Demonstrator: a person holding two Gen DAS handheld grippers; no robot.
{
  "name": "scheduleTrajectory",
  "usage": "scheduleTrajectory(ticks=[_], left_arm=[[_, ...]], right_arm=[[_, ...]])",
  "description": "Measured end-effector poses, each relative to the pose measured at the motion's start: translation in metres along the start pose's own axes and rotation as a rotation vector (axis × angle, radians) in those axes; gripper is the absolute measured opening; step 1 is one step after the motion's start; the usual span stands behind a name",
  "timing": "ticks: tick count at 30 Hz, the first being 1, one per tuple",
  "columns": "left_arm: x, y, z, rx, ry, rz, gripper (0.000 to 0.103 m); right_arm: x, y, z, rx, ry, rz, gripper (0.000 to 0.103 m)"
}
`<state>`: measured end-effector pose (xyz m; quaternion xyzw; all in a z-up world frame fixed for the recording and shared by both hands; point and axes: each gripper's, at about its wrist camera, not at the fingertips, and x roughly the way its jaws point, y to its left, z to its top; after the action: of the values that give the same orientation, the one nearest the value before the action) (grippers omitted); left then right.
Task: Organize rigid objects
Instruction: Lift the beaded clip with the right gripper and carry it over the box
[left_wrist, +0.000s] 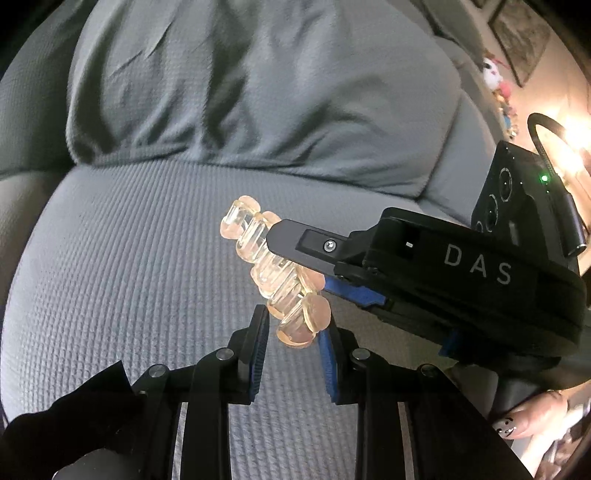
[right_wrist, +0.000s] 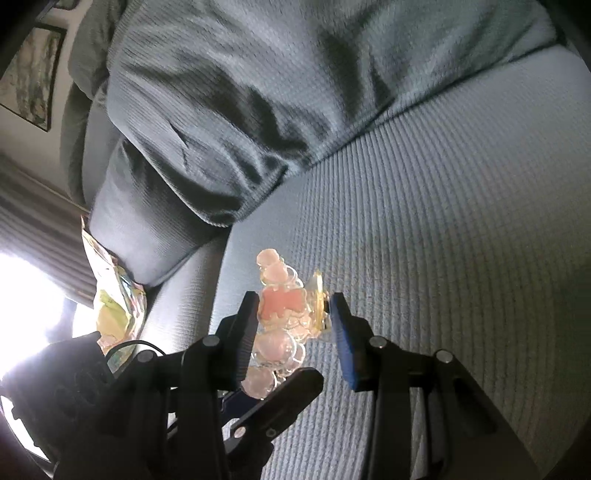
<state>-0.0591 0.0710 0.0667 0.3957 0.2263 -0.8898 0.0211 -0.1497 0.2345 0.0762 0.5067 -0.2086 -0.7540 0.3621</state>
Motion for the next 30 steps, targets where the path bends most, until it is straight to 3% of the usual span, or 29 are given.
scheduleTrajectory(ticks=[7,14,19,30], left_arm=[[-0.028,-0.041,-0.001,0.121,-0.082,-0.031,0.027],[-0.048,-0.095,-0.009,0.217,-0.141,-0.146,0.027],[-0.055,-0.141,-0.029,0.302,-0.133,-0.23,0.027],[-0.04,-0.225,-0.064,0.405,-0.07,-0.383,0.027]], right_arm=[[-0.054,0.007,-0.008,-0.008,-0.121,0.028,0.039],[-0.125,0.009,-0.023,-0.041,-0.271,0.016,0.039],[-0.181,-0.009,-0.046,-0.009,-0.401,-0.048,0.039],[-0.264,-0.062,-0.08,0.091,-0.558,-0.193,0.039]])
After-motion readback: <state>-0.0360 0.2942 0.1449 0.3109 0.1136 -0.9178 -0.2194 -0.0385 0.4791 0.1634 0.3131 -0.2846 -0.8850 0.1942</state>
